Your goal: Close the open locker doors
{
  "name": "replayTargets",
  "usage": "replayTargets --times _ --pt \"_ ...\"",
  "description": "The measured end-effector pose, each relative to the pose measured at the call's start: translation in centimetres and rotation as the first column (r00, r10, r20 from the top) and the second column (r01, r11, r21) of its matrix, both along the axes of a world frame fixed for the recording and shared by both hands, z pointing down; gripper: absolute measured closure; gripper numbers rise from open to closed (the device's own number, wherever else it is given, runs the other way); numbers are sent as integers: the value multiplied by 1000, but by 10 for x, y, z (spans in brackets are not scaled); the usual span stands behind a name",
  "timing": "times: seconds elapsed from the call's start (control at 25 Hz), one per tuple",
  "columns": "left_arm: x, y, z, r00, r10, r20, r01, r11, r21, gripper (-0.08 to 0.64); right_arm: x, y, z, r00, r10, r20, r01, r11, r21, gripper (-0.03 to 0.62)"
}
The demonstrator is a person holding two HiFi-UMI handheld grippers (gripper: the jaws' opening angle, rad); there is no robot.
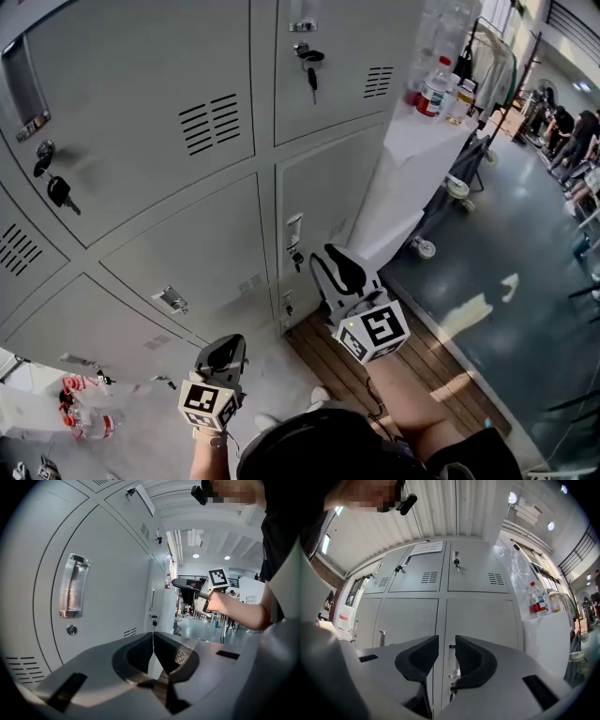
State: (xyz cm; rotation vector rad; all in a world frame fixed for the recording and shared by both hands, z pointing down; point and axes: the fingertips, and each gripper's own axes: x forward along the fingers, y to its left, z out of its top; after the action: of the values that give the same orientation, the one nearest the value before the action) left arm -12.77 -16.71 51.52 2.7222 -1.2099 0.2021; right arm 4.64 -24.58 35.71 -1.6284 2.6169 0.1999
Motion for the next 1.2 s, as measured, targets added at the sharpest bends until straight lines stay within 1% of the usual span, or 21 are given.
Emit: replayTargets --times 0.08,0.2,0.36,0.48,0.6,0.88,1.08,1.2 --pt "8 2 3 999 41 -6 -41 999 9 537 5 13 18 1000 20 -3 -20 999 -50 467" --pt "17 3 5 998 63 -26 -64 998 -11 537 10 33 45 999 43 1 -43 991 -125 474" --pt "30 7 9 993 102 -51 -103 994 -23 537 16 59 79 997 74 12 -70 975 -212 479" --pt "41 8 10 989 142 -34 -143 990 -15 537 21 76 100 996 87 5 -83 961 -263 480" --pt "48 11 12 986 165 -29 -165 986 -18 537 22 92 119 996 89 -6 -87 947 -308 480" --pt "62 20 19 975 220 -32 -220 975 -25 537 25 115 143 995 99 -5 -94 928 -361 480" --pt "65 24 21 973 229 -31 -230 973 -28 537 23 123 153 994 106 7 -95 919 -382 480" --pt "63 24 22 976 218 -26 -219 975 -36 537 21 125 158 995 100 10 -88 916 -392 480"
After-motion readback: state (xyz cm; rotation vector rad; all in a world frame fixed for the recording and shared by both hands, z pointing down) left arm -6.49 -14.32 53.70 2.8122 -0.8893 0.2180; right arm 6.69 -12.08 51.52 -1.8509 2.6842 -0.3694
